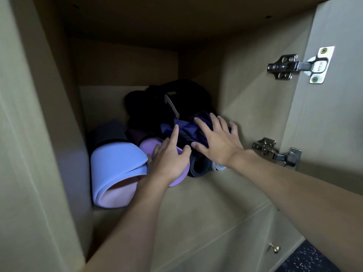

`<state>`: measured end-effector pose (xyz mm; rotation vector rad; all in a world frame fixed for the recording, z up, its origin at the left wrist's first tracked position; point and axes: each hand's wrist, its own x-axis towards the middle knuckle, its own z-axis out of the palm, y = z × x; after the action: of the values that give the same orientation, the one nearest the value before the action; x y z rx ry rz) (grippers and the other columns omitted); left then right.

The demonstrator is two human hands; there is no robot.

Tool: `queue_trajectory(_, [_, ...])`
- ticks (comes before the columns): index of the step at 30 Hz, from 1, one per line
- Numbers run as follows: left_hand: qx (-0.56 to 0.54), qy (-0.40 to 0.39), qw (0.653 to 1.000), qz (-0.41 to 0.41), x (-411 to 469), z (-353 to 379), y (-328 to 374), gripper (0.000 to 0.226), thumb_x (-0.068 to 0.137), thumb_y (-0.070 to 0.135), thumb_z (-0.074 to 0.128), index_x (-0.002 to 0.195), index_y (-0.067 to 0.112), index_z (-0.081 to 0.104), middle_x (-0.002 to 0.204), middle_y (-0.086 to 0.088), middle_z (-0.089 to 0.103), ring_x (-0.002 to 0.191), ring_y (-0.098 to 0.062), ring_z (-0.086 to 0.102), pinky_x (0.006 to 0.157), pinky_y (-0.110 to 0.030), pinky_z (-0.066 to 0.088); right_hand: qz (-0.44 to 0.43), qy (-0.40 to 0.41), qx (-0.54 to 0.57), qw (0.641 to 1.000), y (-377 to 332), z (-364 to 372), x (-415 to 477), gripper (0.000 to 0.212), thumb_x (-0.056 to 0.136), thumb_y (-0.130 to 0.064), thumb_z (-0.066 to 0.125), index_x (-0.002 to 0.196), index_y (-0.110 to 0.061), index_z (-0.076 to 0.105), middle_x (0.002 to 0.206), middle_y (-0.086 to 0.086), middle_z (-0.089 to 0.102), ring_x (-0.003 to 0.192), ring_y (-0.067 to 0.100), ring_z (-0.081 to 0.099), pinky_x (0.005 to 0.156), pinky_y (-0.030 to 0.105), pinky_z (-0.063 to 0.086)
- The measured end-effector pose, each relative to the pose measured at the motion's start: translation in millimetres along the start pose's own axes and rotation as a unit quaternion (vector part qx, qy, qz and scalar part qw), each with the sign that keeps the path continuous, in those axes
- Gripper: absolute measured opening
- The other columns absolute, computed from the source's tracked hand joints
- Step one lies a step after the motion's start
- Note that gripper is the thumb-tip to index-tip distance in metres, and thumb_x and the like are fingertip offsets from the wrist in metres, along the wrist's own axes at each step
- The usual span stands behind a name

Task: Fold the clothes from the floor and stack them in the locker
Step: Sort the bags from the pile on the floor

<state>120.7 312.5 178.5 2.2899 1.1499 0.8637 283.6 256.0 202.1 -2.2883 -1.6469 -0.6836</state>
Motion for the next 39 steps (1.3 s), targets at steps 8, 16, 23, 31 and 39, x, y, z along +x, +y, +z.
queue_trajectory(8, [-0.018,-0.027,0.999,0.024,-59,-5,17,0.069,0.086,0.055,0.049,0.149,0.030,0.040,0.139,-0.007,0.055,0.131,-0.033,0.048,0.111,-0.045,0.037,-0.013,0.045,0.020,0.999,4,-27,-120,0.059,0.097,-0.046,0.044,0.151,-0.026,0.028,0.155,0.010,0.028,0.145,0.028,0.023,0.114,0.050,0.019])
queue_trajectory(16, [-0.004,-0.190,0.972,0.141,-212,53,62,0.055,0.074,0.048,0.045,0.121,0.028,0.067,0.110,0.003,0.068,0.106,-0.022,0.063,0.100,-0.039,0.048,0.023,-0.103,0.074,0.992,28,-27,-307,0.055,0.097,-0.035,0.045,0.148,-0.023,0.027,0.136,0.011,0.041,0.124,0.033,0.041,0.101,0.048,0.036])
queue_trajectory(23, [0.019,-0.343,0.938,0.049,-352,158,-1,0.039,0.089,0.043,0.062,0.124,0.024,0.064,0.118,0.000,0.068,0.114,-0.021,0.062,0.099,-0.034,0.047,0.199,-0.249,0.124,0.940,61,0,-468,0.055,0.101,-0.038,0.042,0.150,-0.023,0.021,0.141,0.011,0.041,0.130,0.034,0.039,0.106,0.050,0.034])
queue_trajectory(31, [0.132,-0.378,0.916,0.036,-439,204,-45,0.084,0.079,0.057,0.073,0.149,0.030,0.034,0.153,-0.003,0.029,0.144,-0.027,0.024,0.110,-0.050,0.036,0.376,-0.351,0.302,0.803,41,63,-609,0.062,0.100,-0.042,0.050,0.151,-0.025,0.019,0.142,0.011,0.041,0.128,0.032,0.045,0.102,0.044,0.043])
queue_trajectory(39, [0.073,-0.308,0.944,0.087,-442,195,-60,0.052,0.083,0.002,0.069,0.132,0.014,0.056,0.119,-0.010,0.058,0.119,-0.030,0.049,0.101,-0.039,0.043,0.489,-0.261,0.515,0.654,1,84,-627,0.090,0.081,-0.065,0.066,0.152,-0.029,0.022,0.150,0.000,0.039,0.134,0.023,0.044,0.108,0.034,0.041])
